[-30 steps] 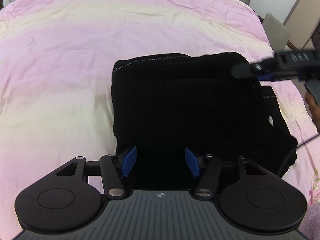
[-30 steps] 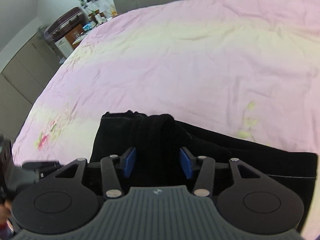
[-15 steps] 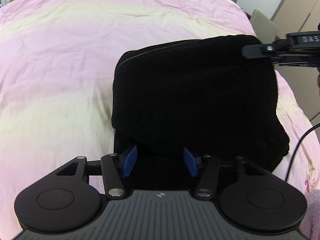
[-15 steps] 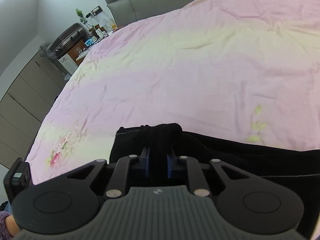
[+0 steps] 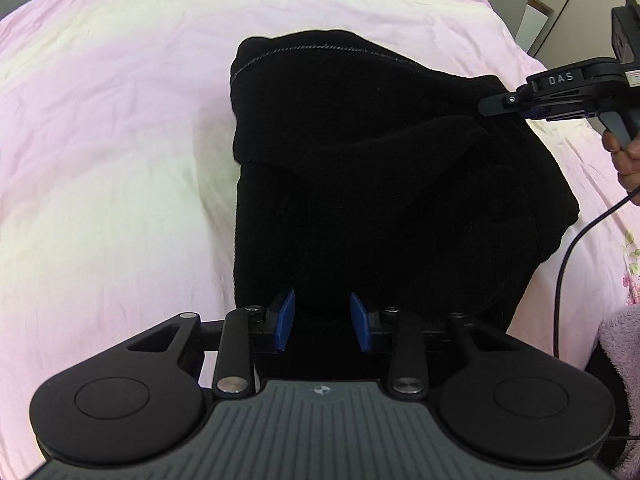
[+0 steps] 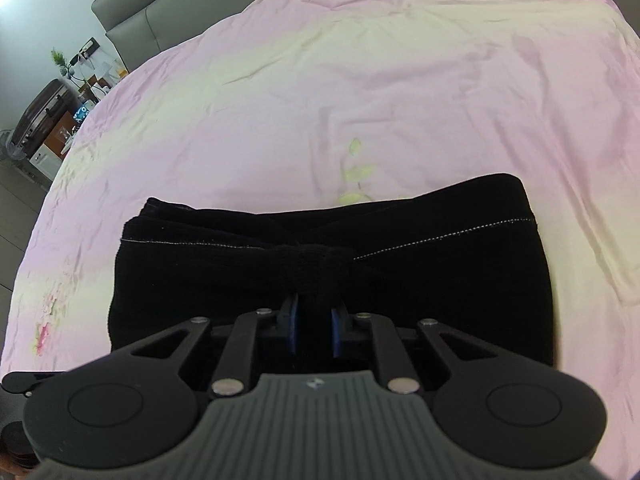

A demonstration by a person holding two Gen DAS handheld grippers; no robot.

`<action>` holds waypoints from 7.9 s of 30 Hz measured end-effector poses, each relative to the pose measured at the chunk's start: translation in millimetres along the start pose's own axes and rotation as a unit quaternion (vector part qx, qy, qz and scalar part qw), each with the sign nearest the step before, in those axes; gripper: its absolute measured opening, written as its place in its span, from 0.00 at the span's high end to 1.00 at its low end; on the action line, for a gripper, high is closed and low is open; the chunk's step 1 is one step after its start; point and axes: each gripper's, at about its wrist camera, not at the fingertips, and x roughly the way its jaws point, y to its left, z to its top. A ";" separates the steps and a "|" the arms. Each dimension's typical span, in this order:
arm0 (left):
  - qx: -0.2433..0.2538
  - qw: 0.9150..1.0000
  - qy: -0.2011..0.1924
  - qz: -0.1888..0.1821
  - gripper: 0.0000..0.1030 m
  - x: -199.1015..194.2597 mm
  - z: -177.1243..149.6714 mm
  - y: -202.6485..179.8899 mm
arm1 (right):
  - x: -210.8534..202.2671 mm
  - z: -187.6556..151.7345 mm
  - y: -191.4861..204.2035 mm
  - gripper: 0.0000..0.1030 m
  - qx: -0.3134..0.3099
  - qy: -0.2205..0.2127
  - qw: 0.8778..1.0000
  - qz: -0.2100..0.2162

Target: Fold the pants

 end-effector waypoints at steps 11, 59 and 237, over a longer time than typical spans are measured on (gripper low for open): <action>-0.049 0.996 -0.079 0.009 0.62 -38.0 56.4 22.9 | -11.3 4.2 -0.3 0.59 -0.015 0.009 1.000 0.013; -0.245 0.967 -0.043 -0.055 1.00 52.5 178.9 57.3 | -20.3 11.0 -4.5 0.84 -0.051 0.019 0.997 0.054; -0.262 0.953 -0.054 -0.140 0.35 89.7 65.7 25.9 | 27.4 -21.0 -192.5 0.26 0.161 0.078 0.972 0.151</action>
